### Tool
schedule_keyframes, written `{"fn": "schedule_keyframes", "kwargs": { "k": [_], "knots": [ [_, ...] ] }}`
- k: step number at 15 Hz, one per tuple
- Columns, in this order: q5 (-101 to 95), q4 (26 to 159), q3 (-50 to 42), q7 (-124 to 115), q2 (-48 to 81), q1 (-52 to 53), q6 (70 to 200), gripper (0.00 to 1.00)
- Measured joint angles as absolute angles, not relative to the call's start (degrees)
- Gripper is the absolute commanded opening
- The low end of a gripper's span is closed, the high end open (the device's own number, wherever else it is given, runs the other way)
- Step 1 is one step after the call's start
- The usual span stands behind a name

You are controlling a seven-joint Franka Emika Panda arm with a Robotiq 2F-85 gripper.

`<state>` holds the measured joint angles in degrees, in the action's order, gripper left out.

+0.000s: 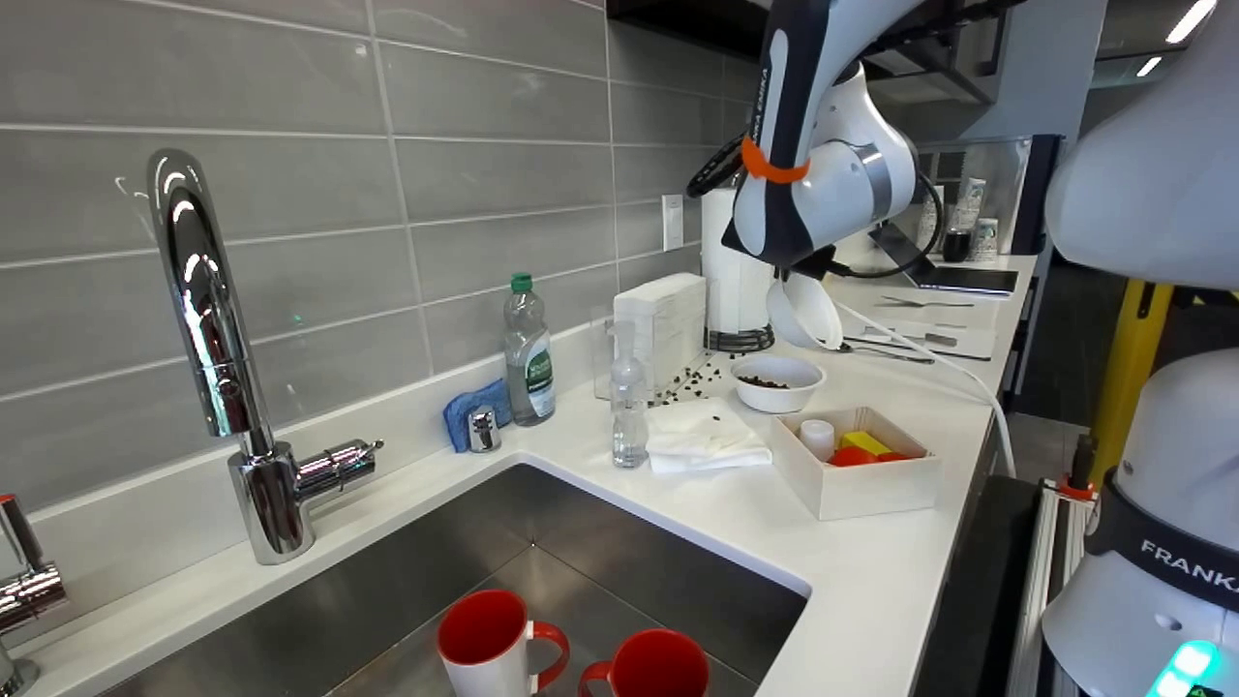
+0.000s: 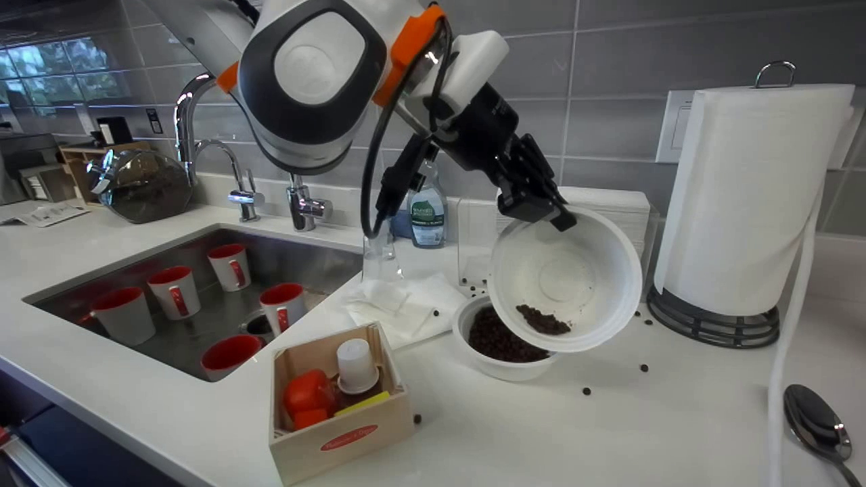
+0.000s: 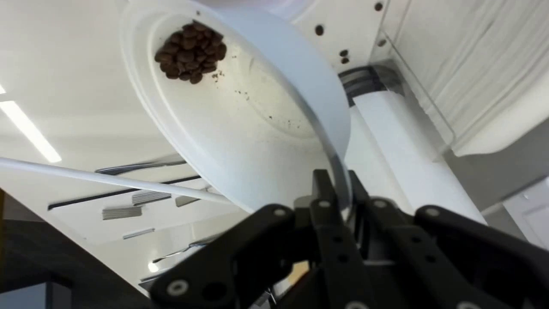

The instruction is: Pour the coffee beans from the bowl on the right and into the bowl on the left.

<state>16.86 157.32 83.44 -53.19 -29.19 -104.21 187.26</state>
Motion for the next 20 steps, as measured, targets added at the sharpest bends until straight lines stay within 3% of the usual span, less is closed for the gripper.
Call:
{"fn": "schedule_keyframes", "kwargs": {
  "k": [6, 10, 20],
  "knots": [
    [14.2, 150.64, 80.79, -52.09, -32.46, -105.01, 169.77, 0.01],
    [9.28, 143.4, 82.85, -52.17, -32.95, -111.15, 162.0, 0.01],
    [6.32, 131.51, 104.39, -46.83, -33.82, -137.53, 155.57, 0.01]
  ]
}}
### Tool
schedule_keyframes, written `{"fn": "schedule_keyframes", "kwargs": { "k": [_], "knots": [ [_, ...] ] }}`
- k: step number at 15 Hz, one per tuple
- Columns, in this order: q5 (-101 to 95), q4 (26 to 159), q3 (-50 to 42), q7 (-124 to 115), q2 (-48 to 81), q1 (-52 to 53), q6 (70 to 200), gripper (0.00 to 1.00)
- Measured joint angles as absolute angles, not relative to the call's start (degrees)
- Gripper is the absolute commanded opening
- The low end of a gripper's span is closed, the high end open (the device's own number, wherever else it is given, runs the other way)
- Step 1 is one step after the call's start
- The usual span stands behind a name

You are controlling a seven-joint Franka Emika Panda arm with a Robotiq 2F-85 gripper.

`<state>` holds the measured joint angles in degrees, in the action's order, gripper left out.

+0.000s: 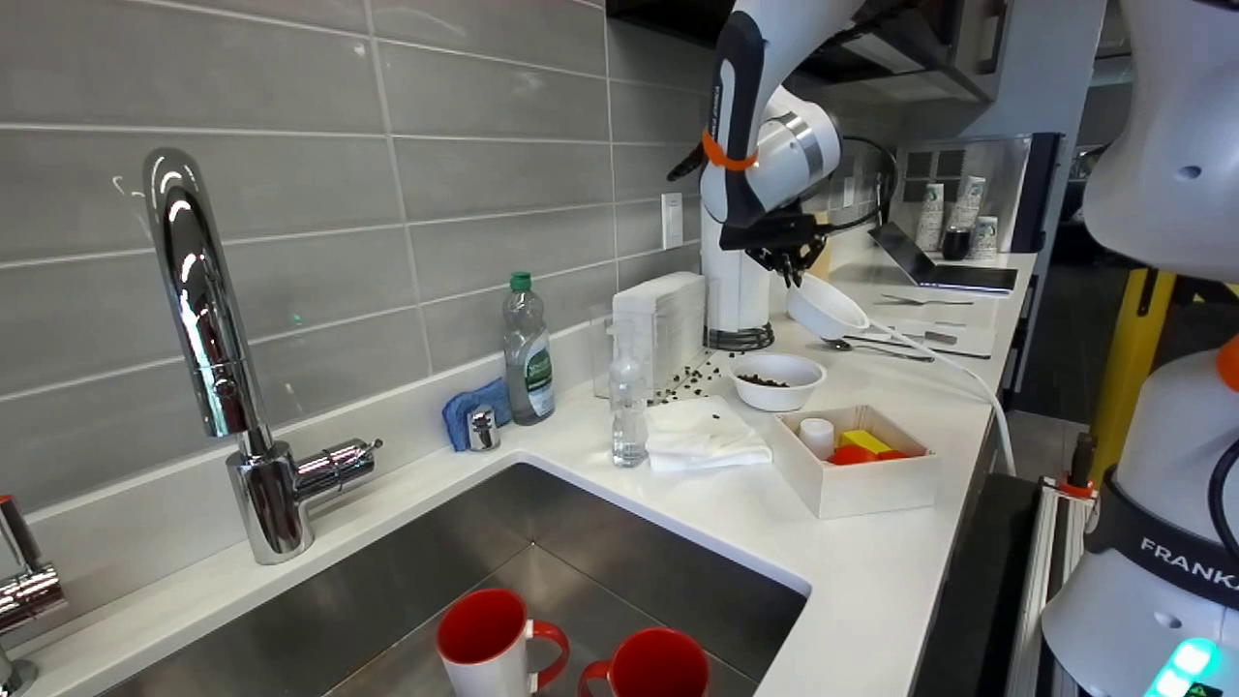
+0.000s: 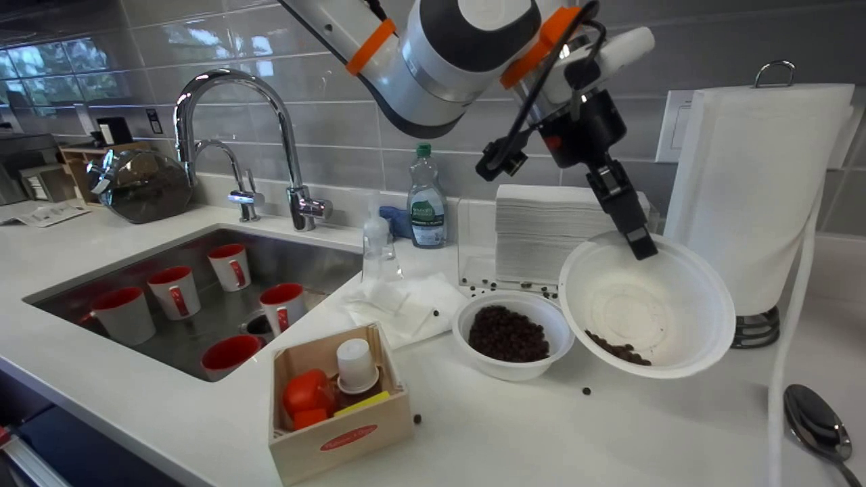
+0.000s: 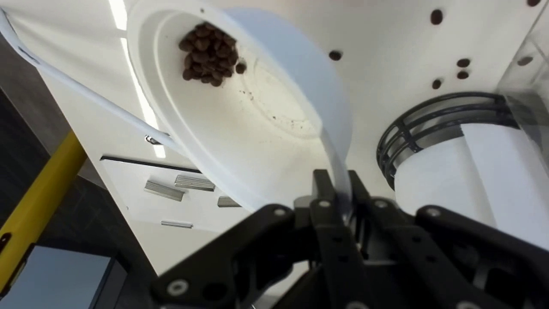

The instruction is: Pour the coffee beans from the bowl on the right and into the bowl on the left.

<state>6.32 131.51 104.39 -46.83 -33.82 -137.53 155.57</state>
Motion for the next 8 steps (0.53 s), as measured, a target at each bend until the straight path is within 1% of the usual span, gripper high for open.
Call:
{"fn": "schedule_keyframes", "kwargs": {
  "k": [2, 8],
  "knots": [
    [7.55, 130.31, 107.47, -45.39, -35.23, -141.5, 155.01, 0.01],
    [11.21, 129.04, 108.5, -44.39, -40.62, -140.66, 150.36, 0.01]
  ]
}}
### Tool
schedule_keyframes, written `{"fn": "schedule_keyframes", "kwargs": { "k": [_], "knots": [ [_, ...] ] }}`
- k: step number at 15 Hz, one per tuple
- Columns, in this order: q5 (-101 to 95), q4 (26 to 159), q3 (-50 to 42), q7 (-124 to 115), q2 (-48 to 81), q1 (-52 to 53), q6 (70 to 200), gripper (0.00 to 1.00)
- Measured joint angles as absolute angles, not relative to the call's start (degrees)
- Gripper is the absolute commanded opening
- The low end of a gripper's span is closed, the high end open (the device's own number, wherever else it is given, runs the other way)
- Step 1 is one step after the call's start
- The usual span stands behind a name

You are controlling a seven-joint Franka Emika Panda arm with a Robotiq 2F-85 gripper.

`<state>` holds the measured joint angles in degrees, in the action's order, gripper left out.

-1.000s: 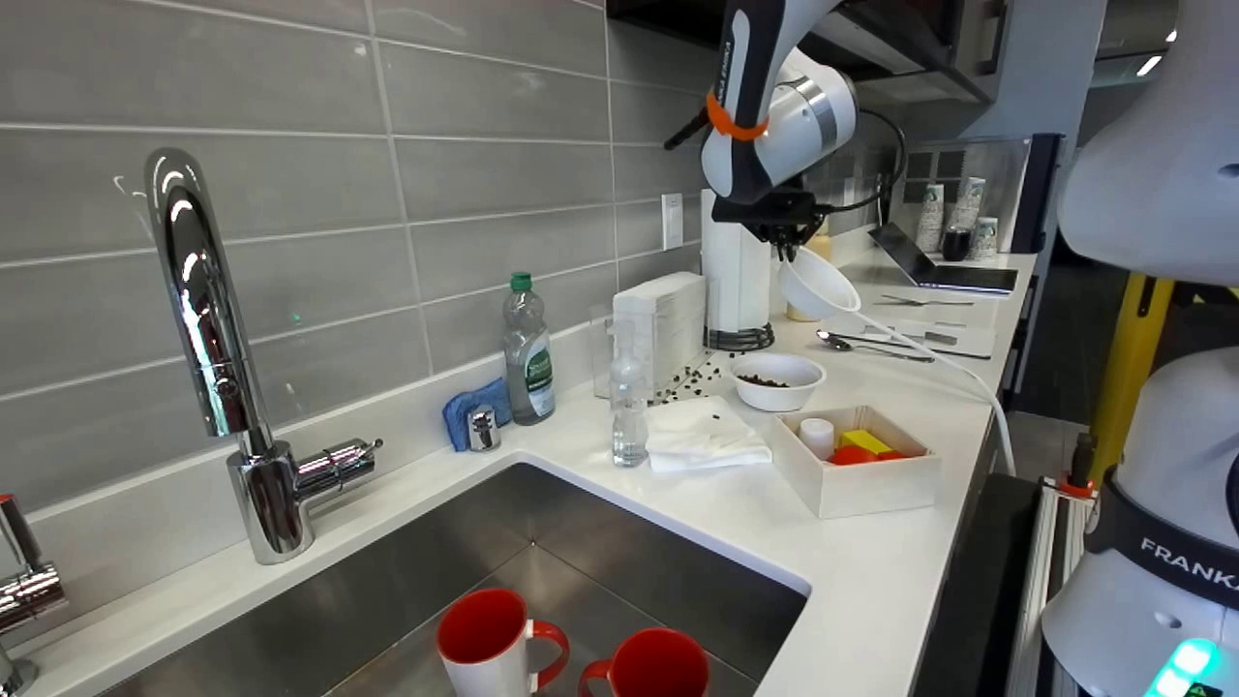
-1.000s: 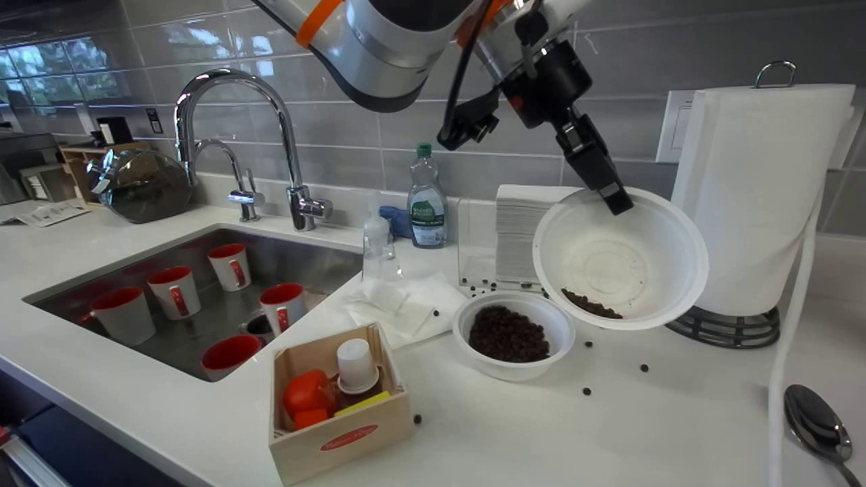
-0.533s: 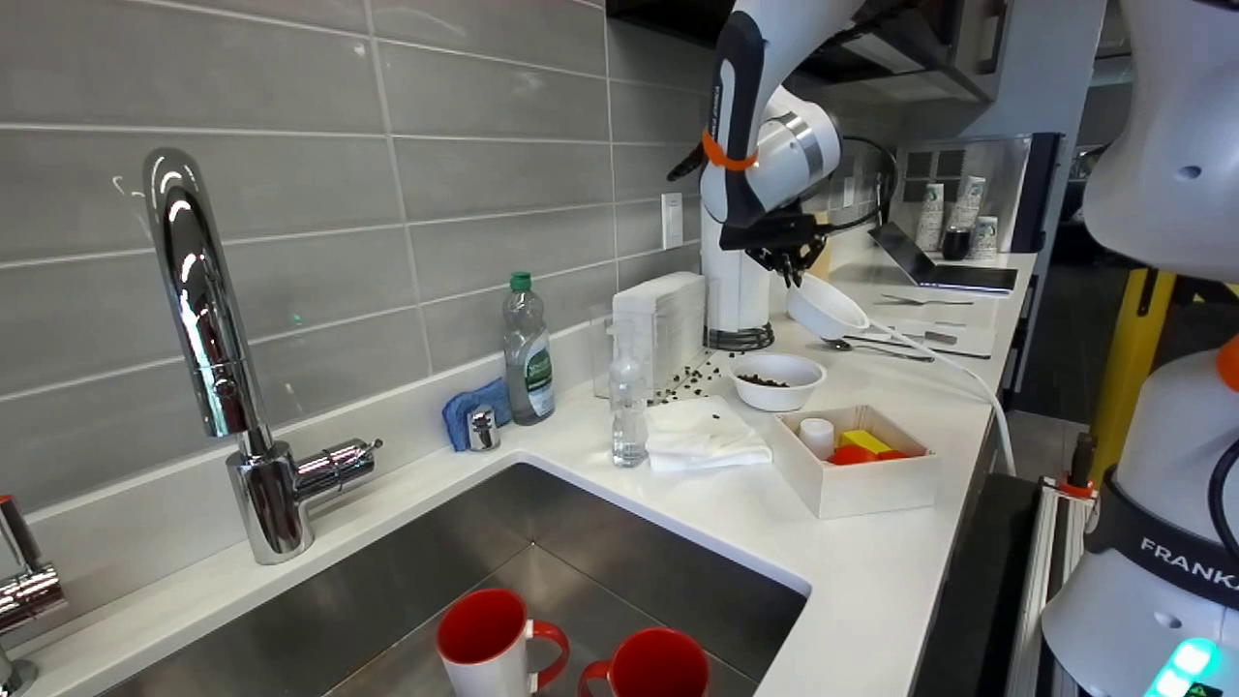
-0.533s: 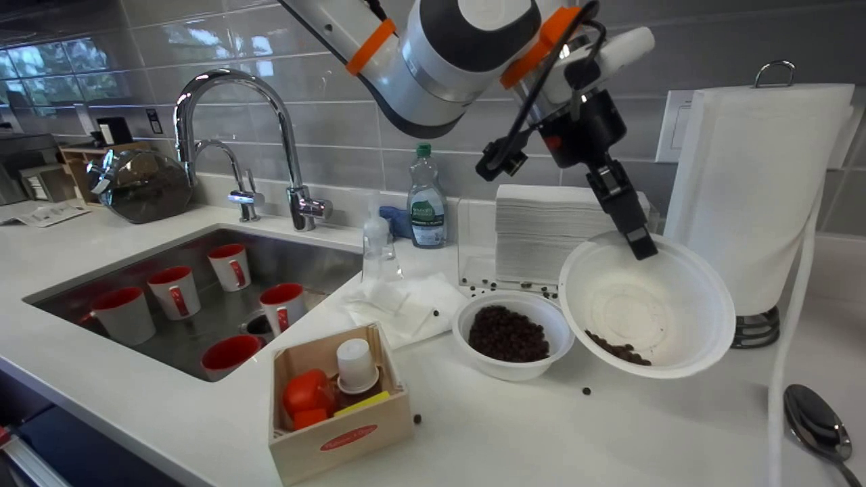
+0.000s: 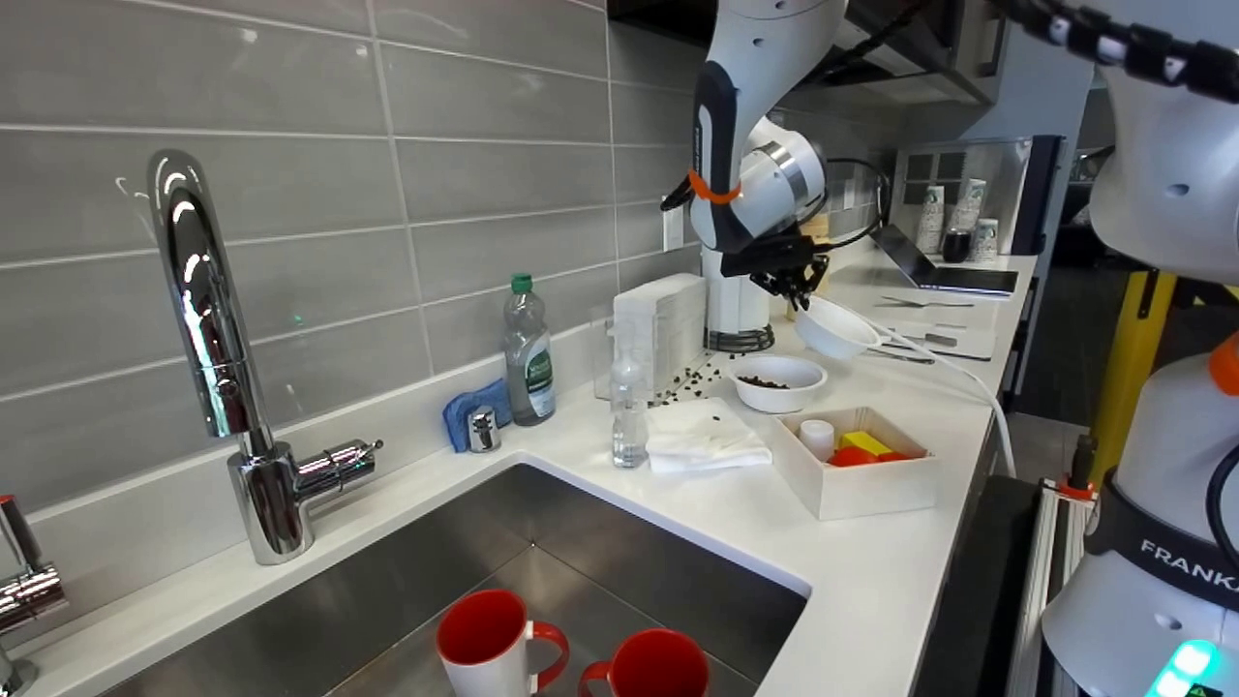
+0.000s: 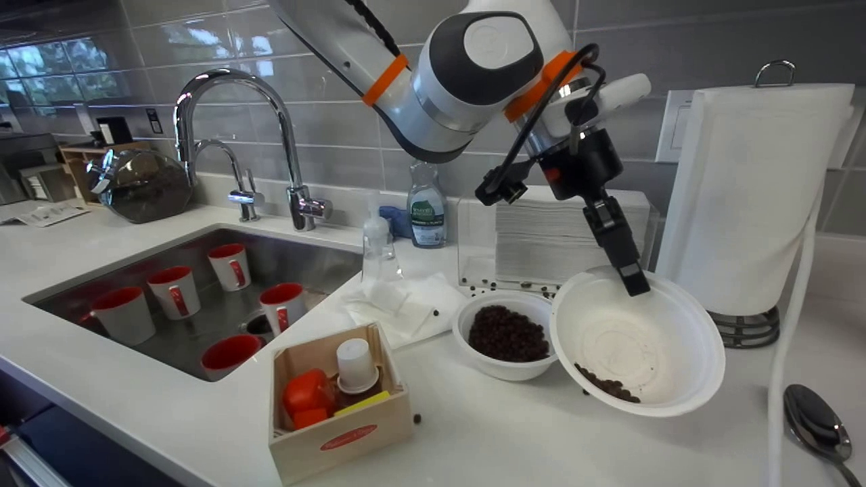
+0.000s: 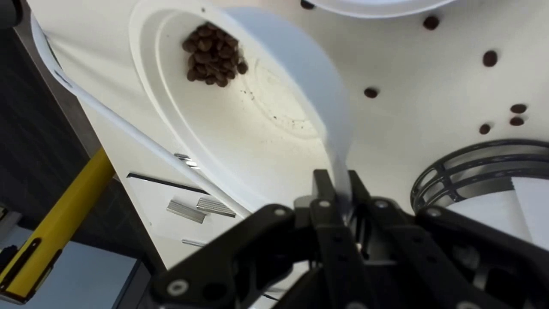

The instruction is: Pour the coffee beans from the bowl on the right and into the bowl on the left.

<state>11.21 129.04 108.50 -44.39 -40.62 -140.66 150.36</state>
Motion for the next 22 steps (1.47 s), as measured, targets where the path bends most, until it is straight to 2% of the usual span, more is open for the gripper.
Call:
{"fn": "schedule_keyframes", "kwargs": {
  "k": [9, 10, 11, 12, 17, 20, 22],
  "knots": [
    [26.08, 124.39, 109.12, -38.18, -53.03, -140.42, 144.92, 0.01],
    [27.62, 123.75, 108.84, -37.49, -54.38, -140.42, 144.23, 0.27],
    [29.11, 123.14, 108.49, -36.85, -55.73, -140.42, 143.57, 0.28],
    [30.55, 122.62, 108.11, -36.37, -57.03, -140.43, 143.09, 0.34],
    [36.3, 120.51, 106.14, -34.14, -62.79, -140.43, 141.05, 0.78],
    [38.65, 119.45, 105.05, -33.36, -65.15, -140.43, 139.65, 1.0],
    [39.53, 118.54, 104.45, -33.08, -65.82, -140.42, 138.64, 1.0]
  ]
}}
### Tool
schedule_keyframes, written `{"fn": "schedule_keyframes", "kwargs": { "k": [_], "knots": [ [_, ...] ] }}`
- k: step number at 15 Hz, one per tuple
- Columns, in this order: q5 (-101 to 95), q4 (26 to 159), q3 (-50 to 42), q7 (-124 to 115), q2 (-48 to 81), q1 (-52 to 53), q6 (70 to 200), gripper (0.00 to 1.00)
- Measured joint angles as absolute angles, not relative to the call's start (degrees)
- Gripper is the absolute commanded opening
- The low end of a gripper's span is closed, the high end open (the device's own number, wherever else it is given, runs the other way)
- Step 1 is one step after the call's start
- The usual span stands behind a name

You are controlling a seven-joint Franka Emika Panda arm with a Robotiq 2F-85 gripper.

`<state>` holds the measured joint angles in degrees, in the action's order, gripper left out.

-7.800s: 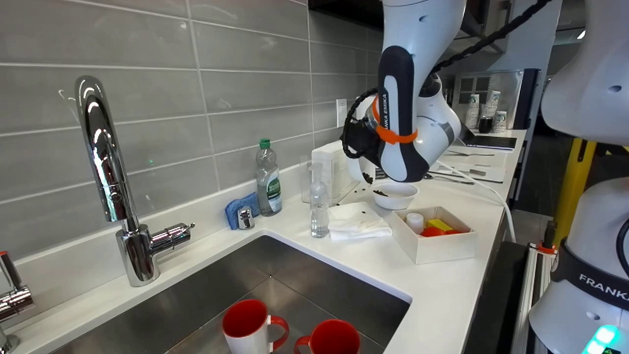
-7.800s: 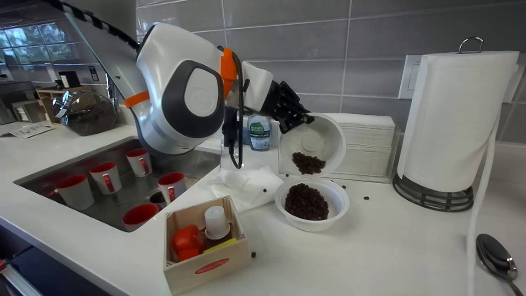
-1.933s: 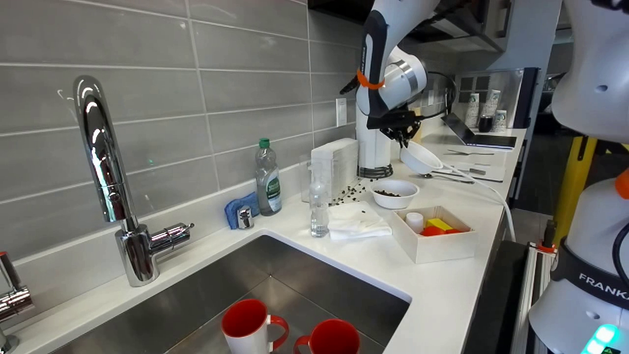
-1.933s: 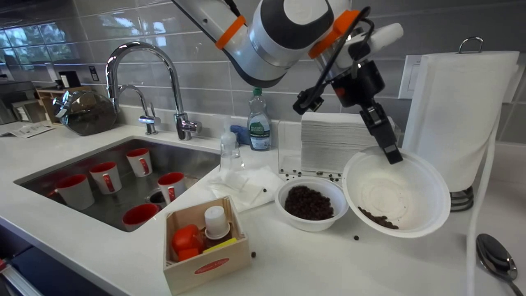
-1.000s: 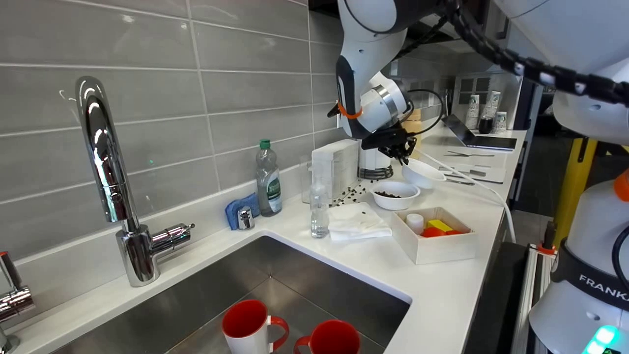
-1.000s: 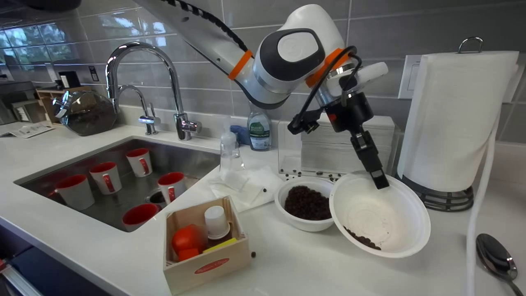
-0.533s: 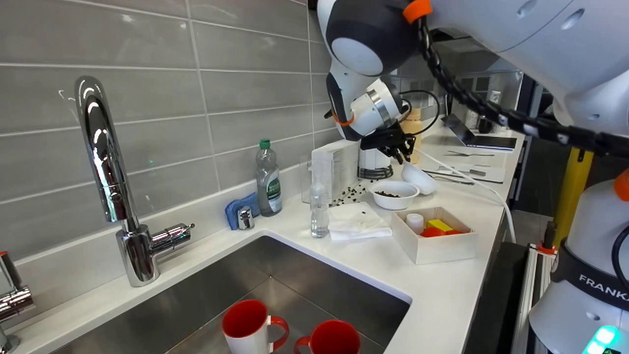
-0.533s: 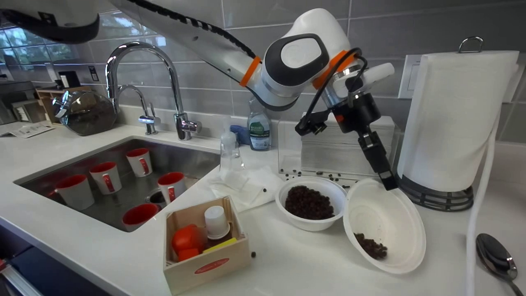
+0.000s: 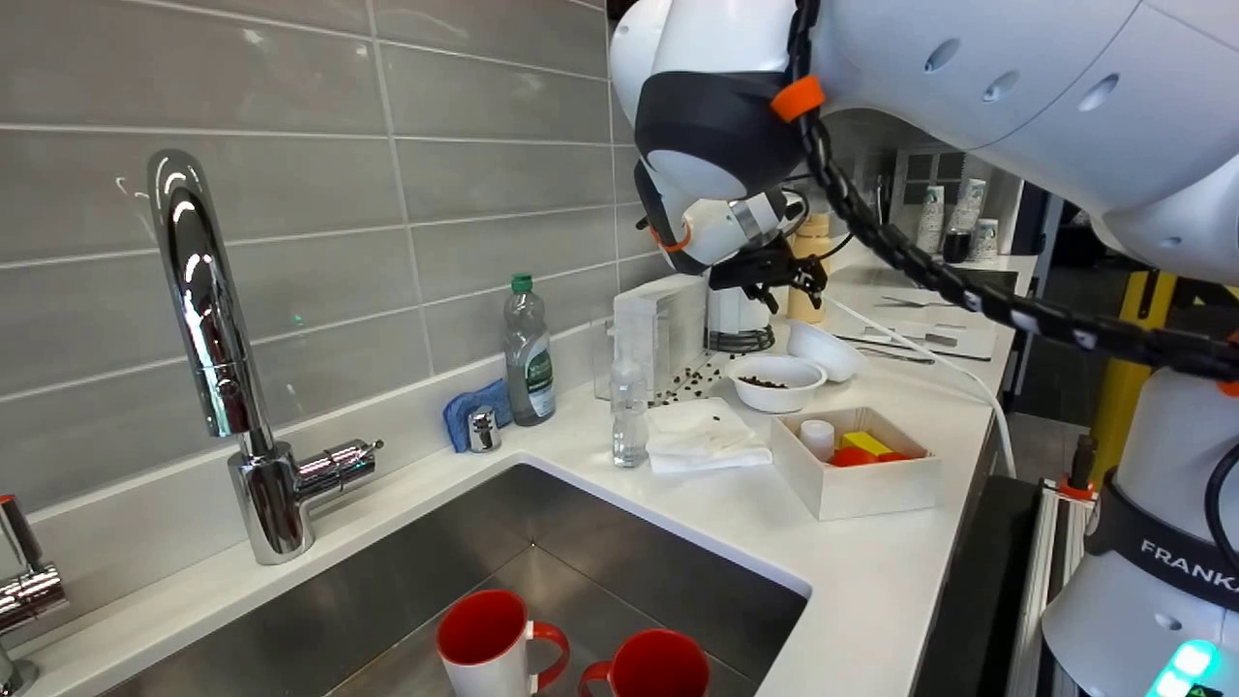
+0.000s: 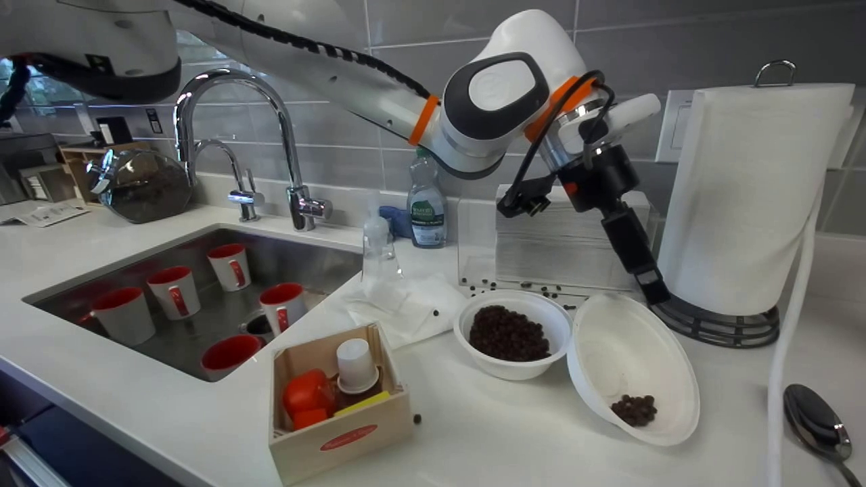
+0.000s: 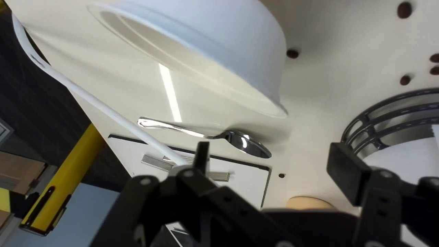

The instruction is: Pour the coffee beans from the bowl on the right and into the bowl on the left.

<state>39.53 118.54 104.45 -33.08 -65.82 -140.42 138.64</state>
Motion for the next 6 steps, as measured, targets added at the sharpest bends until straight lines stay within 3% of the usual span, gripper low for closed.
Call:
{"fn": "schedule_keyframes", "kwargs": {
  "k": [6],
  "knots": [
    [39.62, 115.93, 101.37, -32.98, -65.82, -140.32, 136.43, 1.0]
  ]
}}
